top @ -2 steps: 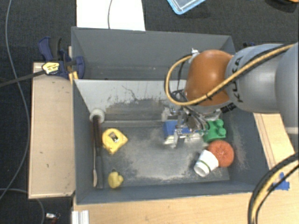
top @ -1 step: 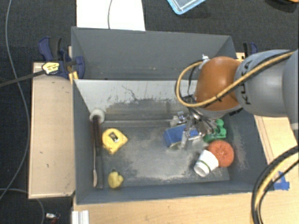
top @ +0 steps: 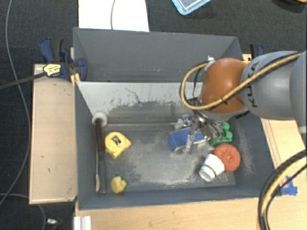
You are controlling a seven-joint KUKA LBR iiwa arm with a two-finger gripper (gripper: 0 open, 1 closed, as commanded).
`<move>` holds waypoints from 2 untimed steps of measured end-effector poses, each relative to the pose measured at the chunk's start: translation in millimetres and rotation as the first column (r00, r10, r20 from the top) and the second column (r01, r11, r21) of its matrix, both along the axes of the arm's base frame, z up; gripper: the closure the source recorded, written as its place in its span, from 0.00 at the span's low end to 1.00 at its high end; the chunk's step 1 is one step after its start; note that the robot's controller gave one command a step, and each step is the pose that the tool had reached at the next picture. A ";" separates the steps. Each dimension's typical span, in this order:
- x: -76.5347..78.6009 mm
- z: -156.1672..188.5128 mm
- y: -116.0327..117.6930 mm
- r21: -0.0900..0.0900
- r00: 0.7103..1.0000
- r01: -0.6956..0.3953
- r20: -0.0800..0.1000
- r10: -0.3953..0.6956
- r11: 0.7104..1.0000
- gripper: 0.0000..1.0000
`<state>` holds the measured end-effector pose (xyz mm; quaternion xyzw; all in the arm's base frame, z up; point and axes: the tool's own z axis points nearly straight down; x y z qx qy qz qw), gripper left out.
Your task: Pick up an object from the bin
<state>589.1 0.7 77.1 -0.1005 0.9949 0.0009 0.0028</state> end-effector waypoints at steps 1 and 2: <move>-2.3 75.0 2.3 0.000 1.000 -0.024 -0.002 0.024 1.000 1.00; -7.0 149.5 -2.5 0.000 1.000 -0.008 -0.005 0.008 1.000 1.00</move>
Offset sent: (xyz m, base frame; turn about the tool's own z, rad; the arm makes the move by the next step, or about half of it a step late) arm -0.0139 -0.0086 0.2332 0.0277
